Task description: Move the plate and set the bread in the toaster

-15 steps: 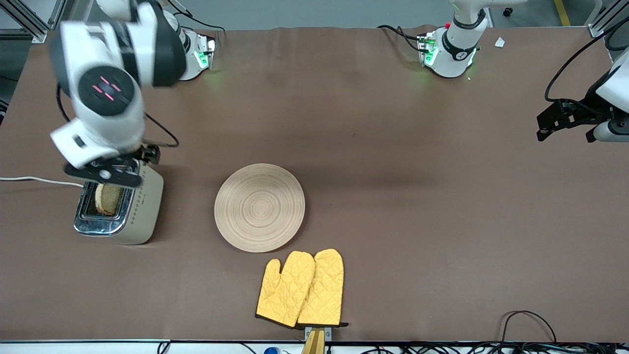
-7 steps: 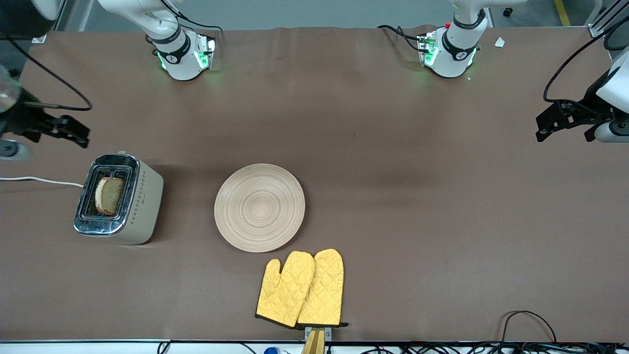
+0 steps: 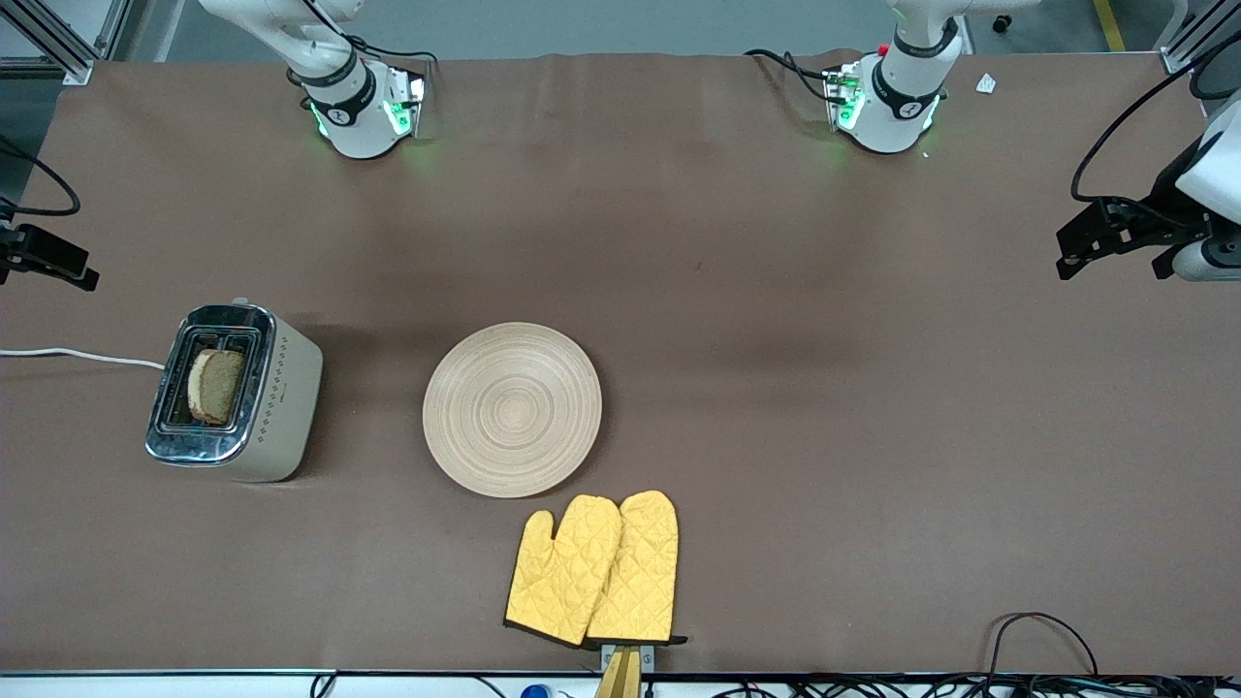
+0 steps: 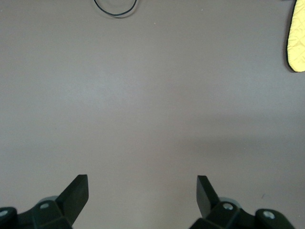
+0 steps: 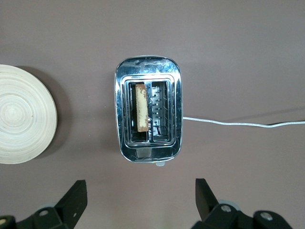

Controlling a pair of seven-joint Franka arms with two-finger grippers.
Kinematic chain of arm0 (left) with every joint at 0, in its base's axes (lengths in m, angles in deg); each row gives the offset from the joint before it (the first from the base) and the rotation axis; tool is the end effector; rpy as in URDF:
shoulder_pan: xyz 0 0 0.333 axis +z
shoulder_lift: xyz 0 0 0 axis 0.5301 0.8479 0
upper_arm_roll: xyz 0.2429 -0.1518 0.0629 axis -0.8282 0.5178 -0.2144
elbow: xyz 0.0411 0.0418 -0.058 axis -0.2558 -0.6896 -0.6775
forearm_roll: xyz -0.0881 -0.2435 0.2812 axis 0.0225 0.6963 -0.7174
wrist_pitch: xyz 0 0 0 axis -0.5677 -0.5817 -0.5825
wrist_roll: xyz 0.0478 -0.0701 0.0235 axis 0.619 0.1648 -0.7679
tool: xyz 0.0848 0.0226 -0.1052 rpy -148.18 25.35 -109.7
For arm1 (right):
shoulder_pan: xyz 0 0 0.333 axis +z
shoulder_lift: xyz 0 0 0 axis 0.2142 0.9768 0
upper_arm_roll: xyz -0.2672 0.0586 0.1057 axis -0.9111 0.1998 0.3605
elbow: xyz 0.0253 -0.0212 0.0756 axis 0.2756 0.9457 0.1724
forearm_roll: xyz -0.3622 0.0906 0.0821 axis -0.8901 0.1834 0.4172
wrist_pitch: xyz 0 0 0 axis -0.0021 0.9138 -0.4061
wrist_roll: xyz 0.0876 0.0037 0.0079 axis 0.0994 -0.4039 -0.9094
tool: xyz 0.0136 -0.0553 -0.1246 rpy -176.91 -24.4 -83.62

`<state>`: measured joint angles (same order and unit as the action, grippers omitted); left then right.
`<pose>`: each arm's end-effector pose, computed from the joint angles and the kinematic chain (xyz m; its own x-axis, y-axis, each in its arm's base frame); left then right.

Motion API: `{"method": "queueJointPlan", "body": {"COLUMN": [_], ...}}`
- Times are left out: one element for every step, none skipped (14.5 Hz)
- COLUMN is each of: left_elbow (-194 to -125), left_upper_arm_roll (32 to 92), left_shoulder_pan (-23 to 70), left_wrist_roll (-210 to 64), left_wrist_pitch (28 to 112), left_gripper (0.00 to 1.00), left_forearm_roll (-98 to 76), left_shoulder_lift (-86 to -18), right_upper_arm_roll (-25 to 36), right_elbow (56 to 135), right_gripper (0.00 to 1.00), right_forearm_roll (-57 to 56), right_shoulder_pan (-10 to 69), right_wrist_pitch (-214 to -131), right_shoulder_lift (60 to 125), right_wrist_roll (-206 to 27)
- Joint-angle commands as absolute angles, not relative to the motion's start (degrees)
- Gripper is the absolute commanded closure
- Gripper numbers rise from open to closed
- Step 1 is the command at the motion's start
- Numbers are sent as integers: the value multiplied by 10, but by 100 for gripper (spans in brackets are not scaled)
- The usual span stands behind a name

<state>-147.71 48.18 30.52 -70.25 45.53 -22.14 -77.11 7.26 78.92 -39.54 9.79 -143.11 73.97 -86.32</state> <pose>0.5520 -0.0498 0.5923 0.9956 -0.0371 0.0858 -0.0342 -0.9988 -0.0351 0.5582 -0.0622 0.5764 0.9970 -0.0710 -0.0306 -0.0698 -0.9968 0.0401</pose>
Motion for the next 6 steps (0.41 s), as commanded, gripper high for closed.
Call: {"method": "queueJointPlan", "body": {"left_elbow": [-1462, -1462, -1462, -1462, -1462, -1462], "left_upper_arm_roll": [482, 482, 482, 482, 482, 482], "left_shoulder_pan": [306, 306, 305, 303, 303, 303], "left_wrist_roll": [-708, -708, -708, -709, -710, -711], "left_wrist_pitch": [444, 444, 444, 444, 444, 444], "left_gripper": [0, 0, 0, 0, 0, 0], "left_forearm_roll": [-215, -216, -218, -218, -218, -216], "left_shoulder_lift": [-765, -766, -765, -765, -765, -765], "right_upper_arm_roll": [81, 81, 82, 82, 82, 82], "right_elbow": [806, 807, 807, 807, 807, 807], "right_gripper": [0, 0, 0, 0, 0, 0], "right_forearm_roll": [-384, -383, -383, -382, -381, -379], "right_shoulder_pan": [93, 93, 96, 96, 96, 94], "right_wrist_pitch": [-1436, -1433, -1433, -1433, -1433, -1433], "right_shoulder_lift": [728, 728, 728, 728, 728, 728], "right_wrist_roll": [-867, -867, -867, -867, -867, -868]}}
